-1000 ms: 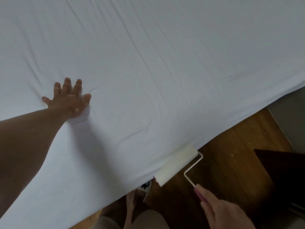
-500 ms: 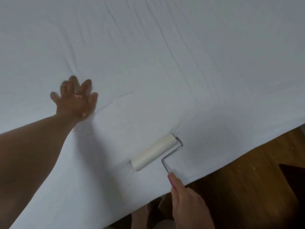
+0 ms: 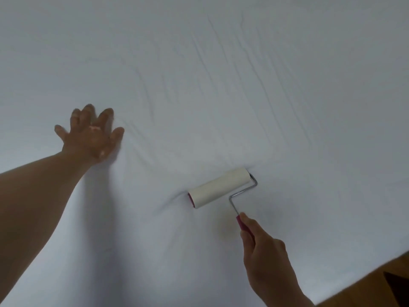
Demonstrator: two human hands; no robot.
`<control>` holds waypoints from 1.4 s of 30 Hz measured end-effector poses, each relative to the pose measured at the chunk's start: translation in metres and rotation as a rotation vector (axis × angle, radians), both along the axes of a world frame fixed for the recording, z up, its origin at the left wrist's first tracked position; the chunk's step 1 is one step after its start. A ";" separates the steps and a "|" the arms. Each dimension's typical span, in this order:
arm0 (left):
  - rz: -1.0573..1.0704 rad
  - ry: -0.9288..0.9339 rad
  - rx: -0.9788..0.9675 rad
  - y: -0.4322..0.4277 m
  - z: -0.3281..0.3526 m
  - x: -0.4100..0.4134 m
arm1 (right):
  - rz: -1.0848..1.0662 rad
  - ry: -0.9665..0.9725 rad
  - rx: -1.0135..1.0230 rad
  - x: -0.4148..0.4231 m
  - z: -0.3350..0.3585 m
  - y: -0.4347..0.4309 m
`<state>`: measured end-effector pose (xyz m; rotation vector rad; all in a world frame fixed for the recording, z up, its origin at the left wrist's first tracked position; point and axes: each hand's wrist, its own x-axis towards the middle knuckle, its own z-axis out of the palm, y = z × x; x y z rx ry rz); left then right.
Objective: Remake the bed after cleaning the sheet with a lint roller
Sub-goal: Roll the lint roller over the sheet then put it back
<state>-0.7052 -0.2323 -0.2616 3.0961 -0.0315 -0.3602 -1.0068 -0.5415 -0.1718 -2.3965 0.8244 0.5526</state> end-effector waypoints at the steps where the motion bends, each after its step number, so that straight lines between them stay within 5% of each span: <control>1: 0.004 -0.006 -0.004 0.005 -0.001 0.007 | 0.004 -0.017 -0.006 0.014 -0.001 0.004; 22: 0.031 -0.019 -0.005 0.058 -0.030 0.147 | 0.074 -0.235 -0.041 0.357 -0.027 0.041; 42: 0.038 -0.027 0.034 0.063 -0.065 0.160 | 0.210 -0.281 -0.020 0.612 0.002 0.061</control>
